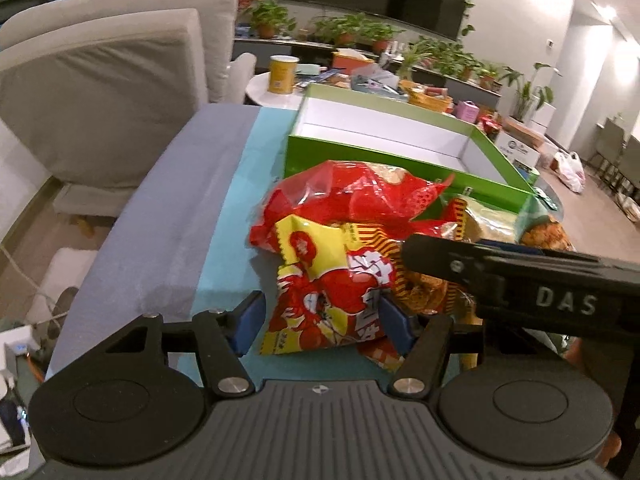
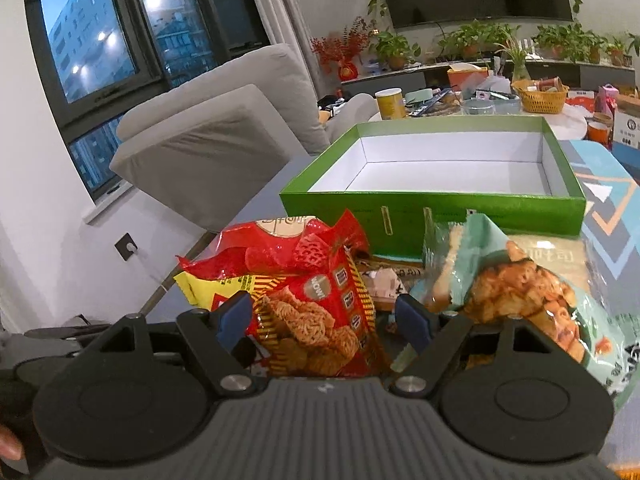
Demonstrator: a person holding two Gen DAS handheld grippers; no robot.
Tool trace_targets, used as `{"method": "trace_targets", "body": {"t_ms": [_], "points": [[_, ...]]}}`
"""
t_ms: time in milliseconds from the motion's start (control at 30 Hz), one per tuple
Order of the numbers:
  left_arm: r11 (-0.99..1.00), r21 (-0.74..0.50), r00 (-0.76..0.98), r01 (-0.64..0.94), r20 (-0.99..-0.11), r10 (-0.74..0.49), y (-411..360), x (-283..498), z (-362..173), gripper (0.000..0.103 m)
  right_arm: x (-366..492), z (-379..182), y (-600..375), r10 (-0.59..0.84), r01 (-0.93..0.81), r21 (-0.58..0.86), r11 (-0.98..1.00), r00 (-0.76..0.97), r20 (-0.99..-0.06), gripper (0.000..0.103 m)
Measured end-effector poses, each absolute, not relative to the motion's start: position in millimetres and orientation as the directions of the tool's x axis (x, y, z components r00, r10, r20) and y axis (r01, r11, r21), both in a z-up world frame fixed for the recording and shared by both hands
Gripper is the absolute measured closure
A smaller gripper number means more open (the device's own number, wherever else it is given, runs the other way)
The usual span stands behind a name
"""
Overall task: Organize snacks
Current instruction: 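Reach the right gripper to the red-and-yellow chip bag and grasp it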
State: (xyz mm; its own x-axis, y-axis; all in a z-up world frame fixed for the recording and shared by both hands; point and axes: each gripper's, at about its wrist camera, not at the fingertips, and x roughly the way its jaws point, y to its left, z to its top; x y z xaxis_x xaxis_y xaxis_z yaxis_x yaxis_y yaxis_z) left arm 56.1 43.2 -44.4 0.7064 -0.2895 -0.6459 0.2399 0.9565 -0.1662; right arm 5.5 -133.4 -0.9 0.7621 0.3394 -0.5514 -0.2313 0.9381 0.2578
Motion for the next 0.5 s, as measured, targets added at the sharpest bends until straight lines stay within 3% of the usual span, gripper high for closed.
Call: {"method": "trace_targets", "body": {"t_ms": [233, 367, 500], "points": [[0.945, -0.181, 0.690, 0.272, -0.648, -0.323, 46, 67, -48, 0.040, 15, -2, -126, 0.352, -0.253, 0.246, 0.936, 0.732, -0.584, 0.040], [0.946, -0.184, 0.683, 0.268, -0.656, -0.322, 49, 71, -50, 0.029, 22, -2, -125, 0.340, -0.241, 0.241, 0.940, 0.725, -0.600, 0.040], [0.935, -0.214, 0.661, 0.283, -0.663, -0.352, 53, 77, -51, 0.027, 29, 0, -133, 0.348, -0.218, 0.278, 0.936, 0.705, -0.618, 0.040]]}}
